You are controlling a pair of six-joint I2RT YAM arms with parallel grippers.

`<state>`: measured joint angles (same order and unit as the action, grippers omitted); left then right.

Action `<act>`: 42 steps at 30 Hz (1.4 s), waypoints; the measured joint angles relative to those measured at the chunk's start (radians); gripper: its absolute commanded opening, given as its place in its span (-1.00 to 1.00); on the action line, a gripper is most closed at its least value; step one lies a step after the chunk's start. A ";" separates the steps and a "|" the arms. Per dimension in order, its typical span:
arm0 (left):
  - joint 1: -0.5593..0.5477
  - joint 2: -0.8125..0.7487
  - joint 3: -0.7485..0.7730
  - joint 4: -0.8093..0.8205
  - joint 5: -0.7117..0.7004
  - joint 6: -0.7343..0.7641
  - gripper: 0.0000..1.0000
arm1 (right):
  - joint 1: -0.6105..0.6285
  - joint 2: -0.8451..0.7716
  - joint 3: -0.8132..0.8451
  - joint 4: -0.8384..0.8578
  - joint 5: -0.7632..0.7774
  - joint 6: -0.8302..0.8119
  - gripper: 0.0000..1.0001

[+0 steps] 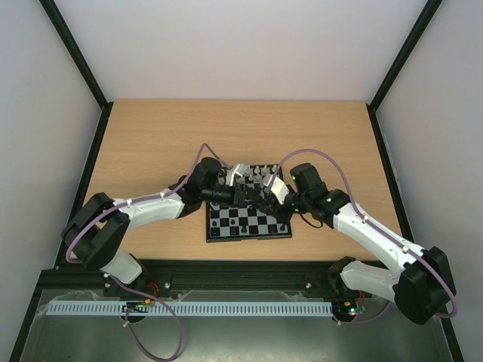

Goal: Set up the chess pieces on the board

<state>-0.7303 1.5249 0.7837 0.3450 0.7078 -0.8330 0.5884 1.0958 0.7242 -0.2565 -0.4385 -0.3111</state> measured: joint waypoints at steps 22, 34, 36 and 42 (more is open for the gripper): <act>-0.023 0.052 0.015 0.005 0.030 0.000 -0.96 | 0.000 -0.005 -0.005 -0.011 0.006 -0.010 0.26; -0.084 -0.055 0.131 -0.402 -0.396 0.294 -0.96 | -0.119 -0.116 0.005 -0.026 0.014 0.078 0.42; -0.141 -0.055 0.152 -0.452 -0.484 0.342 -0.96 | -0.201 -0.095 0.030 -0.029 0.000 0.120 0.42; -0.296 -0.049 0.194 -0.550 -0.712 0.470 -0.96 | -0.347 0.026 0.074 -0.021 -0.016 0.212 0.42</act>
<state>-1.0260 1.4757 0.9775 -0.2050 -0.0040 -0.3626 0.2417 1.1213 0.7986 -0.2779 -0.4541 -0.0994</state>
